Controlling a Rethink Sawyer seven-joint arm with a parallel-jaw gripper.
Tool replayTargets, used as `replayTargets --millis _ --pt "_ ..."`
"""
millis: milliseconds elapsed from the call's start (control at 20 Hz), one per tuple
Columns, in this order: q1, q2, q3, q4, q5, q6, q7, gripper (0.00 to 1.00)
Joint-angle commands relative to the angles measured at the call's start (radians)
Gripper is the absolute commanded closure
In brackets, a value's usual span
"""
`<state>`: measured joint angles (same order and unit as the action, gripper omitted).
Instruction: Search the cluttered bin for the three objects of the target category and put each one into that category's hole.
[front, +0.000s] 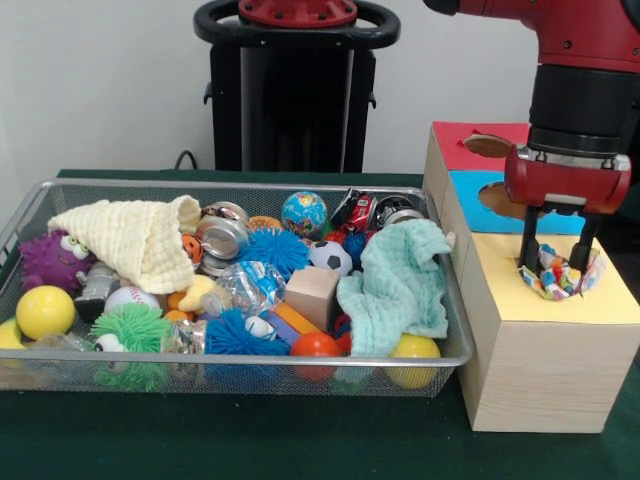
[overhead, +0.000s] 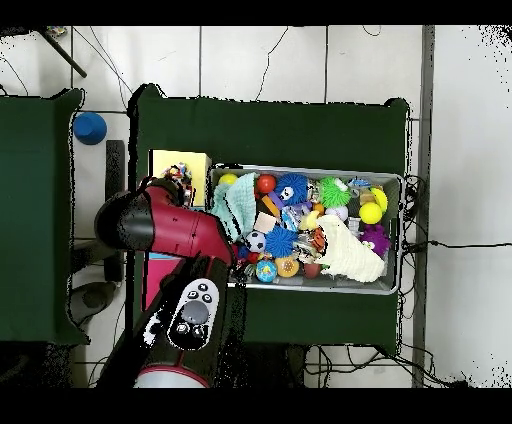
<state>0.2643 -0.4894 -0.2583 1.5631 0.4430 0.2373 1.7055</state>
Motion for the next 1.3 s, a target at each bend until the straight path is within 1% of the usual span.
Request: replayTargets --millis 50,100,250,500,700,800,900,950,1100,1300 --pt "-0.033 -0.06 0.029 0.048 0.001 0.089 0.195 0.0" --pt "-0.033 -0.063 0.03 0.055 0.007 0.106 0.202 1.0" --pt "-0.022 -0.058 0.013 0.049 0.004 0.119 0.206 1.0" --pt "-0.032 -0.059 0.026 0.041 0.01 0.14 0.207 1.0" --pt "-0.038 -0.061 0.032 0.045 0.011 0.134 0.207 1.0" --pt "-0.047 -0.061 0.036 0.04 0.003 0.105 0.194 1.0" --pt "-0.047 -0.06 0.034 0.048 0.002 0.1 0.197 1.0" --pt "-0.05 -0.058 0.031 0.041 -0.011 0.091 0.182 0.0" --pt "-0.03 -0.046 -0.008 0.027 -0.019 0.119 0.189 0.0" --pt "-0.031 -0.041 -0.013 0.02 -0.028 0.119 0.175 0.0"
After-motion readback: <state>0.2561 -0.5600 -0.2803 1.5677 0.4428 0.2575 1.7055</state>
